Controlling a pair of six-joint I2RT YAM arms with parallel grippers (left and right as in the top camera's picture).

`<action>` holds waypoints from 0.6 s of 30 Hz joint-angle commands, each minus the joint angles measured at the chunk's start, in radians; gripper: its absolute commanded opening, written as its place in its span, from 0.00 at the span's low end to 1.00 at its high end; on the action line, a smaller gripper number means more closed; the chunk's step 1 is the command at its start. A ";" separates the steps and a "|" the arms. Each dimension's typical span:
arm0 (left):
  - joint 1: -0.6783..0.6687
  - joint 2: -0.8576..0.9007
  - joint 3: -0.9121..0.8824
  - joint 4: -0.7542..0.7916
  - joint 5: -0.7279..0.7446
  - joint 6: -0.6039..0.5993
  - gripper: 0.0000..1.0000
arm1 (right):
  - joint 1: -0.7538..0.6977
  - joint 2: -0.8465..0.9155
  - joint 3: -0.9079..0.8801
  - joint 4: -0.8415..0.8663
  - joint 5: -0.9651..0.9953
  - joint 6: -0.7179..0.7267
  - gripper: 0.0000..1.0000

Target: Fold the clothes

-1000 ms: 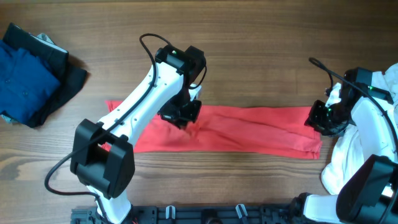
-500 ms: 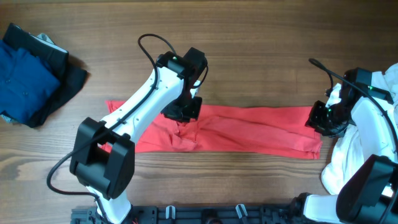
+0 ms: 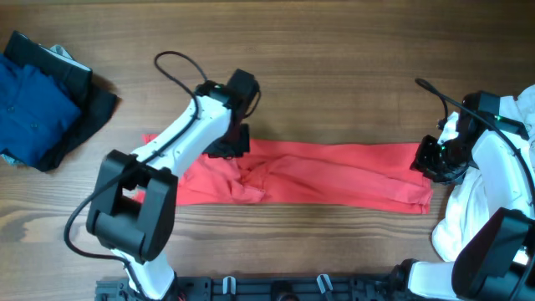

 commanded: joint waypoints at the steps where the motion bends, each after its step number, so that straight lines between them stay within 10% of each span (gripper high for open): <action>1: 0.024 0.005 -0.013 0.072 -0.017 -0.011 0.34 | 0.003 0.007 -0.004 -0.002 0.013 -0.003 0.32; 18: -0.053 0.002 -0.013 -0.122 0.380 0.206 0.32 | 0.003 0.007 -0.004 0.003 0.013 -0.003 0.33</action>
